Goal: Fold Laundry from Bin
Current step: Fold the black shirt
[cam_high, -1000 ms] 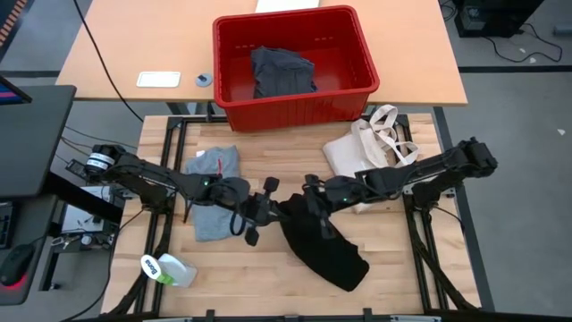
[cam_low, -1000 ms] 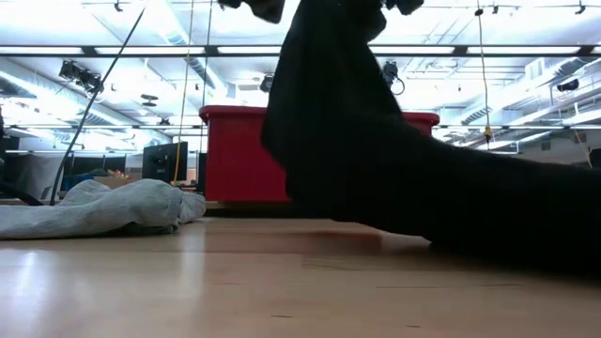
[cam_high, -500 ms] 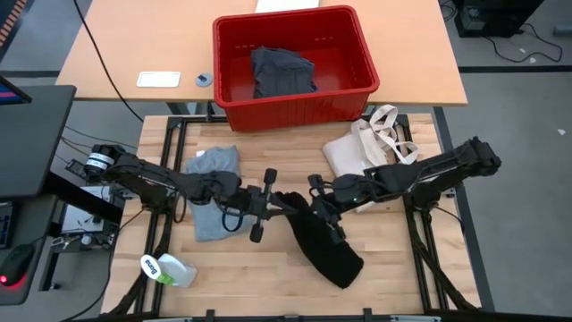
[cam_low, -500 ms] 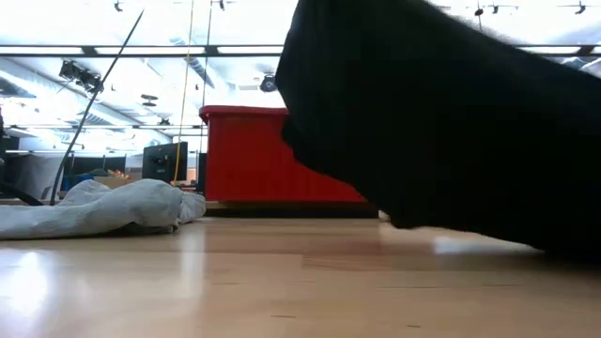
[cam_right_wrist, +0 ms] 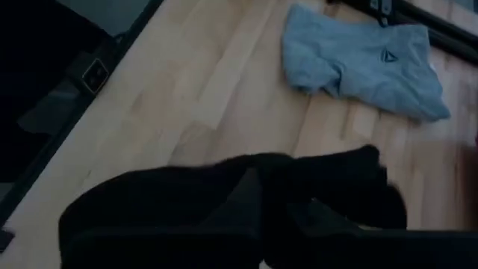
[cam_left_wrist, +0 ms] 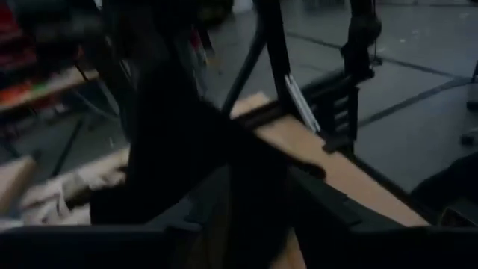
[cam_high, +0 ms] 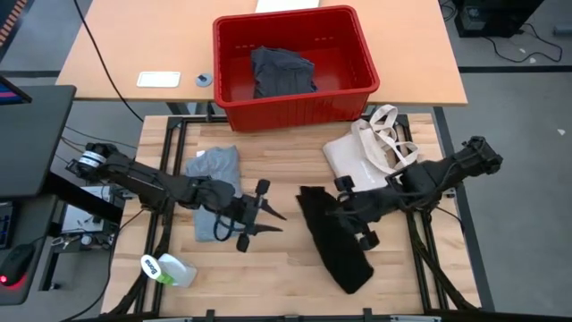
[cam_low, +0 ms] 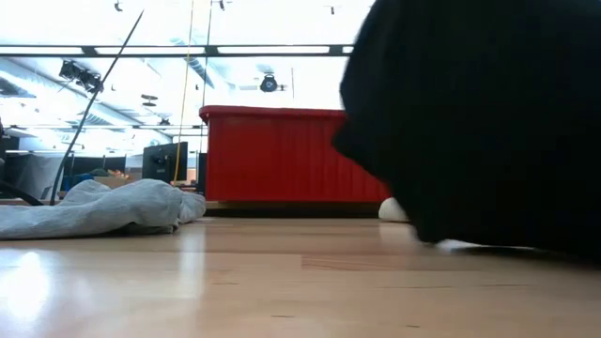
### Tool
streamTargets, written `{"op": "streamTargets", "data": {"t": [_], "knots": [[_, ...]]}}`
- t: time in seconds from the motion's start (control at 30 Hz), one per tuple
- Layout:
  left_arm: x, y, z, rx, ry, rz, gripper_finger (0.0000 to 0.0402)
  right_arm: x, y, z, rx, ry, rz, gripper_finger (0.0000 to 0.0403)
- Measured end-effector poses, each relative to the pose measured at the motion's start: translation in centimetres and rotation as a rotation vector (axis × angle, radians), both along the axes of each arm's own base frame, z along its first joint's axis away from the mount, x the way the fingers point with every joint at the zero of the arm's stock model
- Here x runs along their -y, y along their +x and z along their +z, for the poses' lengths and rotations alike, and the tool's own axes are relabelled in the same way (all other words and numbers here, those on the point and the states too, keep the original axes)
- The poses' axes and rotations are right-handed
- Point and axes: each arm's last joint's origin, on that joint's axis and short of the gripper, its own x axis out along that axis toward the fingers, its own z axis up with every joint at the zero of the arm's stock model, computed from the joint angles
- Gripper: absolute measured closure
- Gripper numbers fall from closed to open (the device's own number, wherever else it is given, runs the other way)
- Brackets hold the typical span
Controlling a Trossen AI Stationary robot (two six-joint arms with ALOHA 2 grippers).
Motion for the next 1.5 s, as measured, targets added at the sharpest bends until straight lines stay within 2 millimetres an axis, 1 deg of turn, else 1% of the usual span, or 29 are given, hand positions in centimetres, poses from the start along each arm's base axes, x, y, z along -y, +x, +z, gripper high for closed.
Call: {"op": "streamTargets", "data": {"t": [0.13,0.27,0.4,0.5,0.63,0.8,0.87,1.0,1.23,1.5], "knots": [[-0.7,1.0,-1.6,-0.096,-0.049,0.083,0.0250,-1.3,-0.3,0.8,0.041,0.041,0.058,0.0381],[-1.7,2.3,-2.9,-0.140,-0.143,0.156,0.0248,-2.2,-0.5,1.0,0.067,0.064,0.119,0.0392],[-2.8,3.6,-4.8,-0.208,-0.234,0.227,0.0248,-3.0,-0.7,1.3,0.090,0.089,0.158,0.0387],[-3.1,4.4,-5.8,-0.235,-0.254,0.216,0.0248,-3.5,-1.0,1.5,0.101,0.096,0.182,0.0382],[-2.9,5.1,-7.0,-0.270,-0.283,0.142,0.0248,-4.1,-1.5,2.6,0.142,0.099,0.195,0.0384],[-2.3,6.0,-7.7,-0.246,-0.350,0.027,0.0248,-4.9,-2.2,4.0,0.199,0.093,0.227,0.0385],[-2.1,6.4,-8.0,-0.240,-0.378,-0.034,0.0248,-5.1,-2.3,4.2,0.217,0.085,0.233,0.0385],[-1.6,6.6,-7.7,-0.204,-0.410,-0.136,0.0248,-5.3,-2.5,4.2,0.224,0.070,0.223,0.0385],[-1.5,6.7,-7.1,-0.139,-0.423,-0.152,0.0248,-5.3,-2.4,4.3,0.241,0.058,0.200,0.0385],[-1.3,6.6,-7.4,-0.173,-0.417,-0.150,0.0248,-5.2,-2.4,4.3,0.249,0.046,0.172,0.0385]]}}
